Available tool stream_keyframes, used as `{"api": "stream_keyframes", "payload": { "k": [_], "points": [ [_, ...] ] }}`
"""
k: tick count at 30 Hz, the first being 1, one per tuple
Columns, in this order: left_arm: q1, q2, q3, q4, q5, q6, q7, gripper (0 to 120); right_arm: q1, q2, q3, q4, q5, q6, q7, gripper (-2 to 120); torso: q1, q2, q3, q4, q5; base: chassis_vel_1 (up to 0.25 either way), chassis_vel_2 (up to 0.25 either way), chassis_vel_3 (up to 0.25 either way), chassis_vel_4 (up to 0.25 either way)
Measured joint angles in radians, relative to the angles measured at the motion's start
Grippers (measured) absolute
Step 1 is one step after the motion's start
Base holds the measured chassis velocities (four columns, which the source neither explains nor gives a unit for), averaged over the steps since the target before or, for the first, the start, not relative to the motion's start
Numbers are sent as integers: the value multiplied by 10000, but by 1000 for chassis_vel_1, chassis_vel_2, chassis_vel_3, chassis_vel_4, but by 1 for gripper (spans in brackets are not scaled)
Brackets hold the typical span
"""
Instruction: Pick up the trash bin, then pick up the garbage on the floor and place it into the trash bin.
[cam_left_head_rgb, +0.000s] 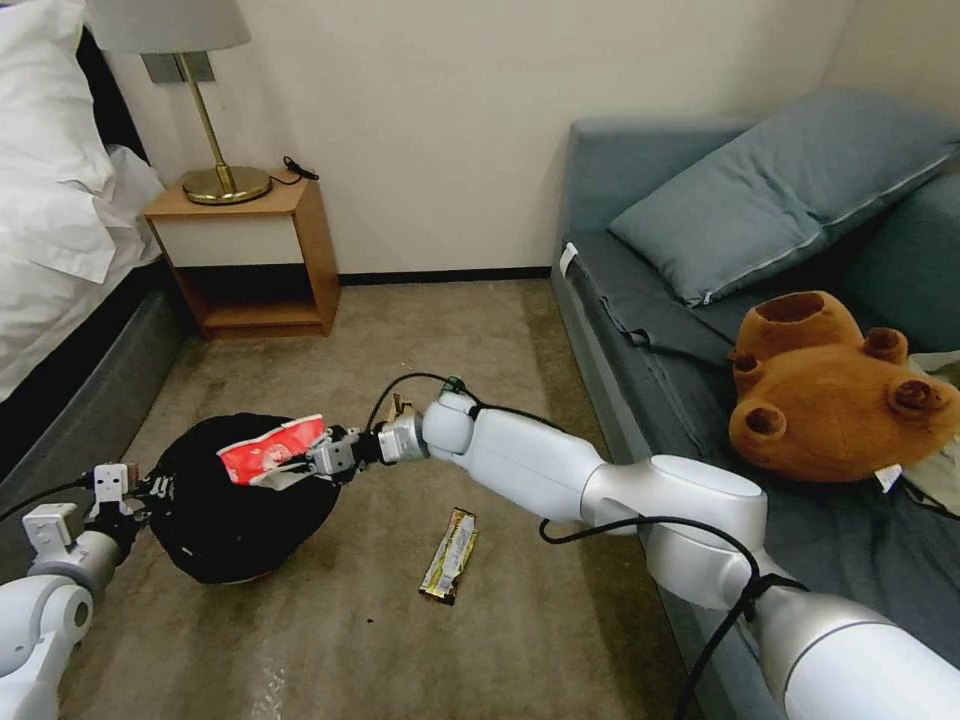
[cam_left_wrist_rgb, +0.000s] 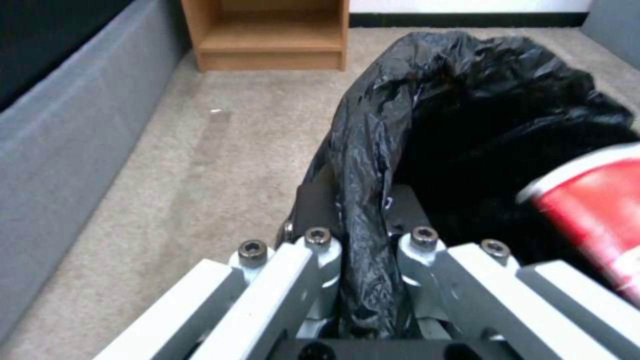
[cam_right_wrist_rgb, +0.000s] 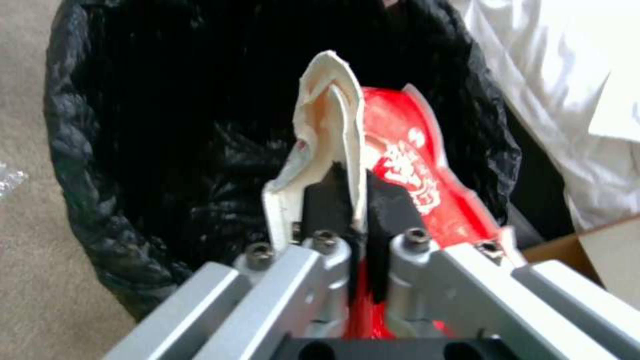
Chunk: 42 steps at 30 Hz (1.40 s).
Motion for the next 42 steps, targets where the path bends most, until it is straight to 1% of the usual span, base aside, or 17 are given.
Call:
{"api": "stream_keyframes", "payload": {
  "k": [2,4,7,9,11,12,16,17,18,19,20,22,24,28,32,37,42],
  "points": [
    [-65,-42,72,25,8,0,1,5,-40,-3,-151,66,79,-49,169,14,0,0,0,0,0,0,0,0,0],
    [-182,-119,215,102,65,-10,27,5,-127,-8,-317,211,97,-49,305,27,-1,0,0,2,0,0,0,0,0],
    [-225,-140,264,163,123,-29,53,5,-154,-13,-344,254,79,-14,343,33,0,0,0,1,0,0,0,0,0],
    [-276,-145,304,259,176,-55,55,5,-165,-19,-397,398,75,9,449,47,0,0,-1,1,0,0,0,0,0],
    [-281,-143,305,274,181,-62,60,5,-165,-19,-400,437,87,9,464,48,-1,0,-1,1,0,0,0,0,0],
    [-283,-128,306,309,189,-75,81,5,-135,-20,-369,555,134,9,482,56,0,0,0,2,-1,0,0,0,0],
    [-259,-74,231,383,199,-128,114,5,80,-22,-125,761,201,18,493,70,0,0,-1,0,0,0,0,0,0],
    [-259,-74,231,383,199,-128,114,5,80,-22,-125,761,201,18,493,70,0,0,-1,0,0,0,0,0,0],
    [-182,-50,150,389,198,-161,139,5,143,-25,-40,820,180,38,517,79,0,0,0,1,-1,0,0,0,0],
    [-182,-50,150,389,198,-161,139,5,143,-25,-40,820,180,38,517,79,0,0,0,1,-1,0,0,0,0],
    [-114,-27,96,389,183,-169,162,5,155,-25,34,883,161,43,535,85,0,0,-1,3,-1,0,0,0,0],
    [-58,12,38,393,172,-198,221,5,155,-25,117,943,126,46,544,88,-1,0,0,3,-2,0,0,0,0],
    [-21,57,-66,456,143,-267,276,5,112,-30,441,998,-55,47,552,98,-1,0,-1,3,0,0,0,0,0],
    [-17,50,-140,592,132,-382,328,5,-60,-334,966,524,-553,149,726,100,-1,0,-1,7,0,0,0,0,0],
    [3,13,-152,739,217,-568,634,5,-463,-931,1673,-240,-1228,320,924,100,0,0,0,-5,-2,0,0,0,0],
    [35,-8,-153,802,263,-593,725,5,-933,-1701,1853,-40,-1400,189,1010,100,0,0,0,-8,-2,0,0,0,0],
    [-30,-151,-165,878,322,-649,709,5,-1692,-2410,1881,552,-1450,-143,1094,100,-1,1,-2,3,3,0,0,0,0]
  ]
}}
